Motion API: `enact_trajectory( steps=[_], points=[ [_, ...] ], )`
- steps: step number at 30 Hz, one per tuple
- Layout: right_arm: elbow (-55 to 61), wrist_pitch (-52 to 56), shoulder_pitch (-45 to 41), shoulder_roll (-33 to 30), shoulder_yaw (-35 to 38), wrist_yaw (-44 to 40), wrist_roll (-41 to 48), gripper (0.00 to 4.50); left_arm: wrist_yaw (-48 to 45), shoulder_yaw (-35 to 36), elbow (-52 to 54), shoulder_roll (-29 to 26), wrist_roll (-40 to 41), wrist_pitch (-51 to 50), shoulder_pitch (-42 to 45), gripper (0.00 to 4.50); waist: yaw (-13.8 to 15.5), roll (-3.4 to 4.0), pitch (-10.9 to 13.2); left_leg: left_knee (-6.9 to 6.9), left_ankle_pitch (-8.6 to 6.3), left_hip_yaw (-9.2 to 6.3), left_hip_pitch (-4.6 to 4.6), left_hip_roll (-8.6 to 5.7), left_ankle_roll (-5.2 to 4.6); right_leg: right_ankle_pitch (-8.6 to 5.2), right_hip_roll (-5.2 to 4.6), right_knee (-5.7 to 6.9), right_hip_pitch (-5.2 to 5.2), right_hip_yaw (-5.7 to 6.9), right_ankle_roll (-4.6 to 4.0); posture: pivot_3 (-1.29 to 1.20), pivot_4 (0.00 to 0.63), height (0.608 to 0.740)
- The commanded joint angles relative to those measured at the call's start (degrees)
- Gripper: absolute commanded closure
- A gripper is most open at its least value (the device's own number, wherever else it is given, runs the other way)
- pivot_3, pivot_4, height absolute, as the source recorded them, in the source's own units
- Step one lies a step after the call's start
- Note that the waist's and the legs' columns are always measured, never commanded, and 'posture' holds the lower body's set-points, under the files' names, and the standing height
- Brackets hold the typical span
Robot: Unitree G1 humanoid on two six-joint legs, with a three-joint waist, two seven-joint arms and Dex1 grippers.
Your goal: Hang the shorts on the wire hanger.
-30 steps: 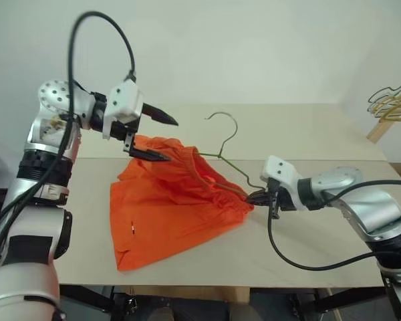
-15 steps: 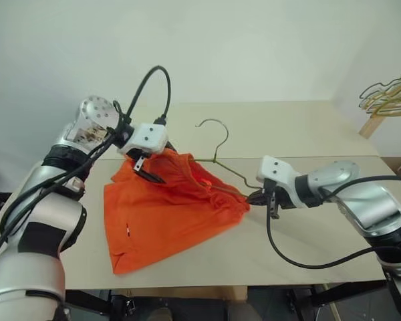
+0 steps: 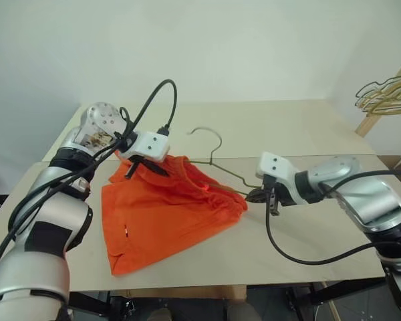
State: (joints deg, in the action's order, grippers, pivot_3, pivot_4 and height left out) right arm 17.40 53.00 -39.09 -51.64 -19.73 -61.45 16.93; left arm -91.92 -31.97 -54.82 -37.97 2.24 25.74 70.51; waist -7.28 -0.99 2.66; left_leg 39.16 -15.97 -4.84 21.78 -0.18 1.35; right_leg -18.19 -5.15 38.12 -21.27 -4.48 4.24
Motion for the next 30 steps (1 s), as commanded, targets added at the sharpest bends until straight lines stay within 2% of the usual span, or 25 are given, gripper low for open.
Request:
enact_trajectory(
  steps=[1,6,9,12,20,23,25,27,30],
  points=[
    [-0.3,0.5,-2.2,-0.3,2.1,-0.1,0.2,4.5,-0.6,0.3,0.8,-1.4,0.4,0.8,0.6,4.45,0.0,0.0,0.0,0.0,0.0,0.0,0.0,0.0,0.0,0.0,0.0,0.0,0.0,0.0,0.0,-0.1,0.0,0.74],
    [0.2,-2.9,-0.4,0.6,4.7,3.7,-1.3,4.5,-0.6,3.7,0.1,-0.1,-0.2,-2.1,0.3,4.45,-0.2,0.0,0.0,0.02,0.0,-0.03,0.03,0.0,0.01,0.0,0.0,0.01,-0.01,0.03,0.0,-0.12,0.0,0.74],
    [0.9,-3.2,2.2,-0.4,8.2,5.4,-0.8,3.73,-0.6,5.3,1.2,0.3,0.4,-5.2,-0.6,4.5,-0.2,0.0,0.0,0.04,0.0,-0.05,0.04,-0.01,0.01,0.0,-0.02,0.03,-0.01,0.07,0.0,-0.12,0.0,0.74],
    [4.1,-2.7,7.8,-2.5,13.5,6.3,0.6,2.7,-0.6,6.2,2.4,0.1,0.5,-7.3,-1.7,4.5,-0.1,0.0,0.0,0.06,0.01,-0.11,0.09,-0.02,0.01,0.0,-0.04,0.06,-0.01,0.16,0.0,-0.11,0.0,0.74],
    [10.3,-3.9,27.3,-1.8,33.7,9.1,5.2,0.04,-0.3,10.3,1.6,0.9,-0.5,-11.7,-1.7,4.5,0.1,-0.02,0.0,0.17,0.01,-0.25,0.17,-0.05,0.01,0.0,-0.04,0.13,0.04,0.31,0.0,-0.11,0.0,0.74],
    [12.1,-7.9,38.9,1.2,44.1,6.0,8.6,0.04,-0.6,10.5,2.4,1.0,-1.0,-12.0,-2.2,4.5,0.2,-0.06,-0.1,0.18,0.0,-0.27,0.14,-0.04,0.0,0.0,-0.02,0.12,0.09,0.33,0.0,-0.11,0.0,0.74],
    [13.8,-11.8,46.4,5.3,47.4,5.6,9.7,0.04,-0.6,11.3,2.6,1.5,-0.7,-13.3,-2.1,4.5,0.4,-0.09,-0.1,0.17,-0.01,-0.31,0.16,-0.03,-0.03,0.0,0.0,0.09,0.12,0.38,0.0,-0.11,0.0,0.74],
    [15.3,-14.2,49.2,9.5,44.2,9.2,8.5,0.04,-0.5,12.2,2.4,2.0,-0.8,-14.2,-1.7,4.5,0.3,-0.17,-0.1,0.17,-0.01,-0.38,0.17,-0.03,-0.03,0.0,0.0,0.13,0.13,0.44,0.0,-0.12,0.0,0.74],
    [15.1,-15.6,47.7,15.4,34.9,15.4,5.1,0.04,-0.6,12.8,2.5,2.4,-0.7,-14.8,-1.5,4.5,-0.6,-0.11,-0.2,0.28,0.0,-0.2,0.0,-0.04,0.0,0.0,-0.04,0.23,0.22,0.22,0.0,-0.12,0.0,0.74]
  ],
)
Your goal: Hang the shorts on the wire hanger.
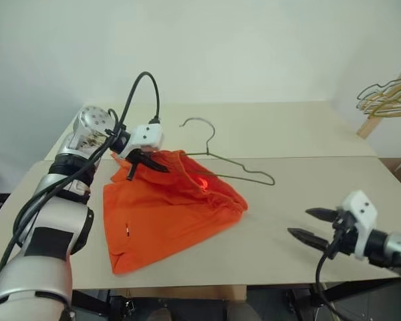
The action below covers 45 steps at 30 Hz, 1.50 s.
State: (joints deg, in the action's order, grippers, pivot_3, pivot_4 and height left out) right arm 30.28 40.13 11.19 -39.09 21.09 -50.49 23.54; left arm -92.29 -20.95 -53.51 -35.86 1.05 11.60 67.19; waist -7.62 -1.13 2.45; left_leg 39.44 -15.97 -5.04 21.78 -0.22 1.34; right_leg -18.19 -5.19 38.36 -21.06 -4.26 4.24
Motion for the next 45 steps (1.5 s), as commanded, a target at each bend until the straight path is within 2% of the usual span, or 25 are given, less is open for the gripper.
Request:
enact_trajectory(
  steps=[1,4,7,13,16,21,27,28,32,35,37,39,45],
  points=[
    [0.8,-3.6,-3.6,5.1,-8.9,5.5,-2.1,0.04,-0.2,1.8,1.3,0.3,0.5,-0.7,1.9,4.5,-0.6,0.03,0.0,0.02,0.0,0.01,-0.13,0.0,0.0,0.0,0.0,0.07,0.09,-0.01,0.0,-0.12,0.0,0.74],
    [-4.8,-4.9,-8.2,11.2,-15.3,8.3,-2.9,0.04,-0.2,1.9,1.3,0.7,0.3,-0.9,2.2,4.5,-1.1,0.04,0.0,-0.08,0.0,0.04,-0.61,0.07,0.0,-0.01,0.1,0.07,0.48,-0.03,0.01,-0.12,0.0,0.74],
    [-10.0,-5.1,-13.0,15.5,-18.5,10.1,-2.7,0.04,-0.2,1.7,1.6,0.6,0.4,-0.9,2.2,4.5,-1.1,0.05,0.0,-0.14,0.0,-0.01,-0.69,0.06,0.0,-0.01,0.09,0.04,0.58,-0.02,0.01,-0.12,0.0,0.74],
    [-17.2,-6.1,-19.0,16.9,-24.7,9.4,-4.3,0.04,-0.2,1.6,2.1,0.2,0.6,-1.3,2.1,4.5,-0.9,0.05,0.0,-0.15,-0.01,-0.35,-0.64,0.01,-0.01,-0.01,0.07,0.0,0.57,0.18,0.01,-0.1,0.0,0.74],
    [-21.2,-6.2,-21.1,17.6,-26.3,10.0,-5.2,0.6,-0.2,1.6,2.3,0.0,0.6,-1.5,2.0,4.5,-1.0,0.05,0.0,-0.16,0.0,-0.58,-0.65,0.0,0.0,-0.01,0.08,0.0,0.58,0.18,0.01,-0.09,0.0,0.74],
    [-26.6,-8.3,-23.1,19.7,-24.9,11.4,-4.9,2.28,-0.2,1.5,2.7,-0.6,0.8,-1.8,1.8,4.5,-1.0,0.05,0.0,-0.17,0.0,-0.72,-0.65,-0.01,0.0,-0.01,0.08,0.02,0.57,0.2,0.01,-0.08,0.0,0.74],
    [-24.7,-8.1,-22.5,18.9,-21.0,10.0,-1.2,4.37,-0.2,1.5,3.1,-1.2,1.0,-2.0,1.6,4.5,-1.0,0.05,0.0,-0.17,0.0,-0.77,-0.65,-0.02,0.0,-0.01,0.07,0.05,0.58,0.21,0.01,-0.08,0.0,0.74],
    [-23.9,-7.9,-22.2,18.4,-20.5,9.4,-0.5,4.48,-0.2,1.7,3.0,-1.2,0.9,-2.0,1.5,4.5,-1.0,0.05,0.0,-0.17,0.0,-0.77,-0.65,-0.03,0.0,-0.01,0.07,0.05,0.58,0.21,0.01,-0.09,0.0,0.74],
    [-18.8,-3.9,-20.4,14.5,-16.2,5.3,6.3,4.48,-0.2,1.8,2.6,-2.7,1.7,-1.4,0.5,4.5,-1.0,0.05,0.0,-0.17,0.0,-0.8,-0.65,-0.02,0.0,-0.01,0.07,0.05,0.58,0.22,0.02,-0.09,0.0,0.74],
    [-16.9,0.6,-19.5,11.0,-13.6,3.1,11.2,4.48,-0.2,0.4,3.6,-4.7,5.4,-0.9,-0.7,4.5,-1.2,0.05,0.0,-0.17,0.0,-0.81,-0.65,-0.03,0.0,-0.01,0.06,0.04,0.59,0.22,0.02,-0.1,0.0,0.74],
    [-17.9,4.2,-19.7,8.9,-11.4,1.8,15.0,4.48,-0.2,-0.5,5.6,-6.4,8.8,-0.4,-1.8,4.5,-1.2,0.05,0.0,-0.17,0.0,-0.81,-0.66,-0.01,0.0,-0.01,0.07,0.06,0.59,0.22,0.02,-0.1,0.0,0.74],
    [-20.0,7.4,-20.5,7.0,-9.3,1.2,17.9,4.48,-0.2,-2.8,10.3,-9.7,16.0,-2.2,-3.6,4.5,-1.2,0.06,0.0,-0.17,0.0,-0.82,-0.67,0.0,0.0,-0.01,0.07,0.07,0.62,0.21,0.02,-0.1,0.0,0.74],
    [-23.9,11.8,-23.5,3.4,-7.4,0.6,21.4,4.48,-0.2,-9.1,18.1,-17.2,28.3,-3.3,-7.3,4.5,-1.1,0.06,0.0,-0.17,-0.01,-0.85,-0.68,0.01,-0.01,-0.01,0.06,0.06,0.62,0.2,0.01,-0.1,0.0,0.74]
  ],
)
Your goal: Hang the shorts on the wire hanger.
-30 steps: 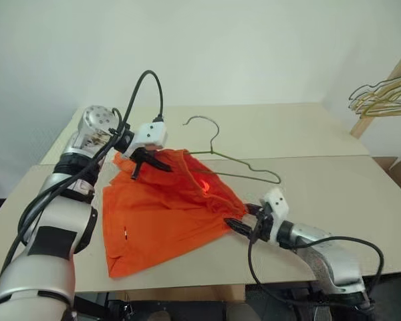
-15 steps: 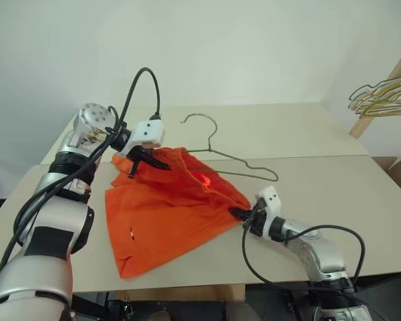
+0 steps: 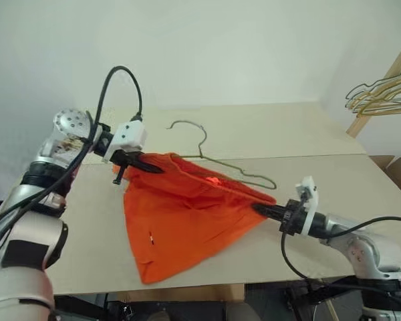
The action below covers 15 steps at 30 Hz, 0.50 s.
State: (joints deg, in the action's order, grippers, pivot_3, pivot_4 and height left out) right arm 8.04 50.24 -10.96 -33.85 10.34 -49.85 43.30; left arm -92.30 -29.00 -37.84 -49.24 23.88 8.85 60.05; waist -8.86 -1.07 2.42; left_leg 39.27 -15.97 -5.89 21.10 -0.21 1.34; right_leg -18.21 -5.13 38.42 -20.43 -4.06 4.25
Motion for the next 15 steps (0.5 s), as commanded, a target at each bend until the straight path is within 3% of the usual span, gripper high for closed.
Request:
enact_trajectory(
  steps=[1,7,15],
  points=[
    [-2.3,1.9,-1.9,-2.2,3.3,0.0,1.9,4.48,-0.2,-2.7,3.1,-5.1,5.2,0.9,-0.5,4.5,0.2,0.0,0.0,0.0,0.0,-0.02,-0.01,0.0,0.0,0.0,0.01,0.02,0.01,0.01,0.0,-0.09,0.0,0.74],
    [-3.1,1.5,-2.9,-4.3,2.3,-1.5,1.6,4.48,-0.2,-1.4,-2.7,-2.5,-1.4,4.8,0.3,4.5,1.0,0.01,0.0,0.01,0.0,0.0,-0.01,-0.02,0.0,0.0,0.0,0.0,0.02,0.04,0.01,-0.09,0.0,0.74],
    [-3.1,1.1,-2.1,-6.2,2.4,-3.1,1.4,4.48,-0.2,3.5,-5.7,0.6,-0.8,1.5,0.7,4.5,1.6,0.01,0.0,0.01,0.0,0.07,0.03,-0.01,0.0,0.0,0.0,-0.09,0.0,0.05,0.01,-0.1,0.0,0.74]
  ],
)
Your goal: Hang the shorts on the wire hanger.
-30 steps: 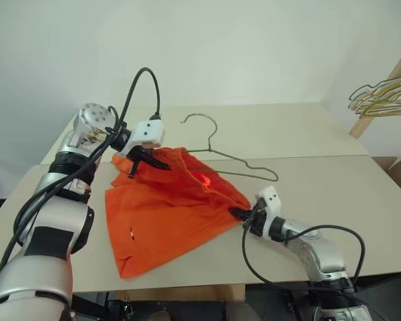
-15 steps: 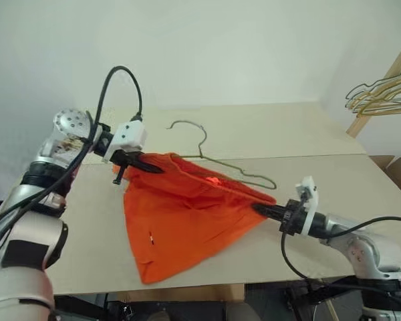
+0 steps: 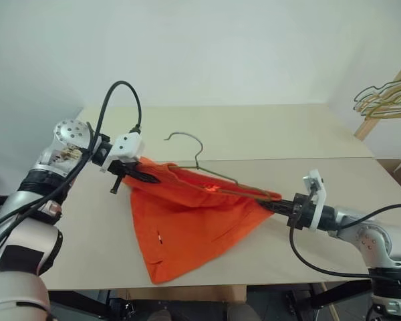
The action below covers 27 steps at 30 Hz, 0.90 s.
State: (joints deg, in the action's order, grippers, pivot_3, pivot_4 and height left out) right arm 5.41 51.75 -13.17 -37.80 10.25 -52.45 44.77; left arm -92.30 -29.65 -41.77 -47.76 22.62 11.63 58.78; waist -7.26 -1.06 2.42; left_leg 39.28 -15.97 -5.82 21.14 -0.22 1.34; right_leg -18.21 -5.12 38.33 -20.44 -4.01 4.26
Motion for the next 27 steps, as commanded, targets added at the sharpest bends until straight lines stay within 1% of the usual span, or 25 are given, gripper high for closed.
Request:
enact_trajectory(
  steps=[1,5,9,12,16,20,23,25,27],
  points=[
    [-0.4,-0.4,0.3,-2.4,2.6,-0.6,0.0,4.48,-0.2,4.6,-2.3,-0.6,-0.6,-0.5,1.9,4.5,0.0,0.0,0.0,0.0,0.0,0.0,0.0,0.0,0.0,0.0,0.0,0.01,0.0,0.0,0.0,-0.1,0.0,0.74],
    [-0.3,-0.5,0.6,-3.2,2.7,-1.2,0.1,4.48,-0.2,4.8,-2.9,-0.5,-2.9,0.8,1.4,4.5,0.0,0.0,0.0,0.0,0.0,0.03,-0.01,0.01,0.0,0.0,0.02,0.0,0.0,0.0,0.0,-0.1,0.0,0.74],
    [-0.3,-0.4,0.5,-3.9,3.3,-1.6,0.4,4.48,-0.1,3.8,-5.5,-0.7,-9.6,8.0,0.6,4.5,0.0,0.0,0.0,0.0,0.0,0.05,0.0,0.0,0.0,0.0,0.0,-0.02,0.01,0.0,0.0,-0.11,0.0,0.74],
    [-0.1,-0.2,0.5,-4.6,3.6,-2.1,0.8,4.48,4.6,4.1,-9.8,1.1,-15.8,9.5,1.6,4.5,0.1,0.0,0.0,0.0,0.0,0.11,-0.02,-0.01,0.0,0.0,0.0,-0.02,0.03,0.0,0.0,-0.11,0.0,0.74],
    [1.0,-1.0,1.0,-5.2,3.1,-2.9,0.7,4.48,8.2,4.5,-13.2,2.8,-20.8,9.5,2.5,4.5,0.1,0.0,0.0,0.0,0.0,0.16,0.0,-0.01,0.0,0.0,0.01,-0.05,0.04,0.02,0.0,-0.11,0.0,0.74],
    [3.6,-1.9,0.7,-5.2,2.9,-2.9,0.8,4.48,7.2,4.7,-14.1,3.8,-23.0,11.1,2.4,4.5,0.1,0.0,0.0,0.0,0.0,0.16,0.05,-0.01,0.0,0.0,-0.01,-0.15,0.03,0.02,0.0,-0.12,0.0,0.74],
    [7.7,-5.8,1.0,-4.7,1.7,-3.0,-1.2,4.48,6.3,5.5,-13.9,5.5,-23.2,11.0,2.4,4.5,0.0,0.0,0.0,0.0,0.0,0.16,0.04,0.0,0.0,0.0,0.0,-0.12,0.03,0.02,0.0,-0.12,0.0,0.74],
    [9.2,-6.6,0.6,-4.5,0.7,-2.2,-2.1,4.48,6.6,6.3,-13.7,7.0,-23.2,10.4,2.5,4.5,0.0,0.0,0.0,0.0,0.0,0.16,0.04,0.0,0.0,0.0,0.0,-0.12,0.03,0.02,0.0,-0.13,0.0,0.74],
    [10.8,-7.2,0.0,-5.1,-1.6,-1.6,-4.4,3.94,6.2,7.1,-13.4,8.8,-23.0,9.5,2.7,4.5,0.0,0.0,0.0,0.0,0.0,0.18,0.04,-0.01,0.0,0.0,-0.01,-0.13,0.04,0.02,0.0,-0.13,0.0,0.74]
  ],
)
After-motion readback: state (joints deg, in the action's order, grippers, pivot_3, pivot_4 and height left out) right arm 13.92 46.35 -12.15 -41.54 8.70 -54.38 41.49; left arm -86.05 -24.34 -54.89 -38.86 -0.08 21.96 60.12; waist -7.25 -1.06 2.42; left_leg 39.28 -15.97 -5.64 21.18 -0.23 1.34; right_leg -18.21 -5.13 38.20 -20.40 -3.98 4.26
